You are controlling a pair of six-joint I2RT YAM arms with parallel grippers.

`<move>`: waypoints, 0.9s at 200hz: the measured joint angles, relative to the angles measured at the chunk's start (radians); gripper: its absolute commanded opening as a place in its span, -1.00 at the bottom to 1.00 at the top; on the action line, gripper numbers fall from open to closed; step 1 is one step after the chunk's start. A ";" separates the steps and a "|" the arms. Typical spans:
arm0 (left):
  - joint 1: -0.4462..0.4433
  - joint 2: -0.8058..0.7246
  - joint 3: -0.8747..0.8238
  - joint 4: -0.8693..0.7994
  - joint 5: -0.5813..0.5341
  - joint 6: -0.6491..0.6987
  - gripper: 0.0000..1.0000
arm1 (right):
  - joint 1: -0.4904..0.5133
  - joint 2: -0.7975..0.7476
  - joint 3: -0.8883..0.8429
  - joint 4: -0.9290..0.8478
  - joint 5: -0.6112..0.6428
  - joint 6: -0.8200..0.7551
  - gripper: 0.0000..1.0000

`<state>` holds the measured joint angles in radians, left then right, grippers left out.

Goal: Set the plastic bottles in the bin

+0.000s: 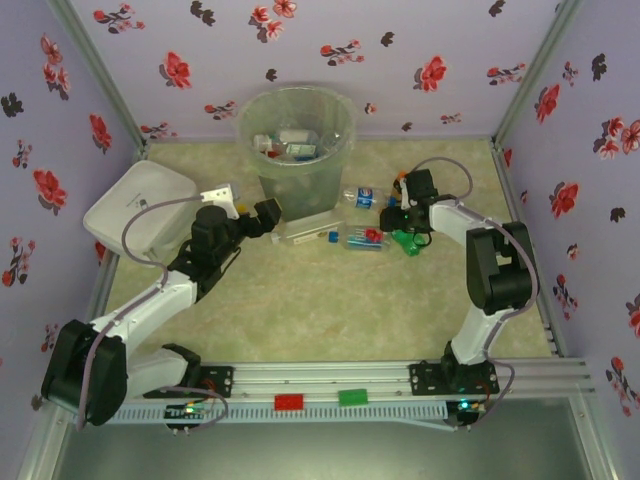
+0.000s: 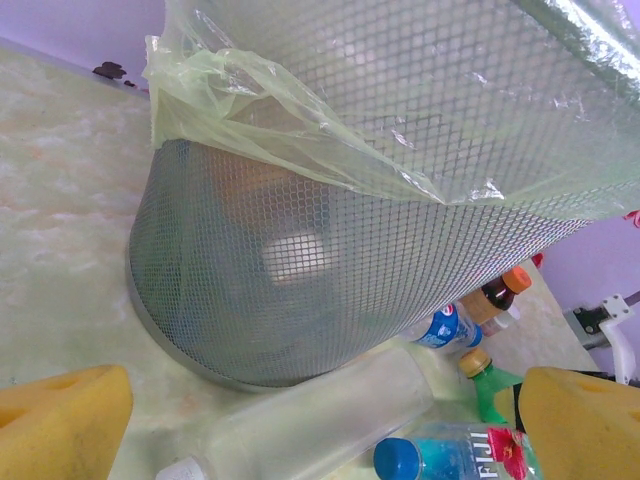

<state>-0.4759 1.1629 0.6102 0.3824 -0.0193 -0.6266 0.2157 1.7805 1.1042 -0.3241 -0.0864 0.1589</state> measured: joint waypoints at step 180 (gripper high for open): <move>0.000 -0.008 -0.013 0.000 0.000 -0.015 1.00 | 0.071 0.017 0.002 -0.061 0.072 0.086 0.63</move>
<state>-0.4759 1.1549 0.5972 0.3820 -0.0193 -0.6418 0.2867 1.7973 1.1057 -0.3855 -0.0143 0.2447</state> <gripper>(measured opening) 0.998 0.828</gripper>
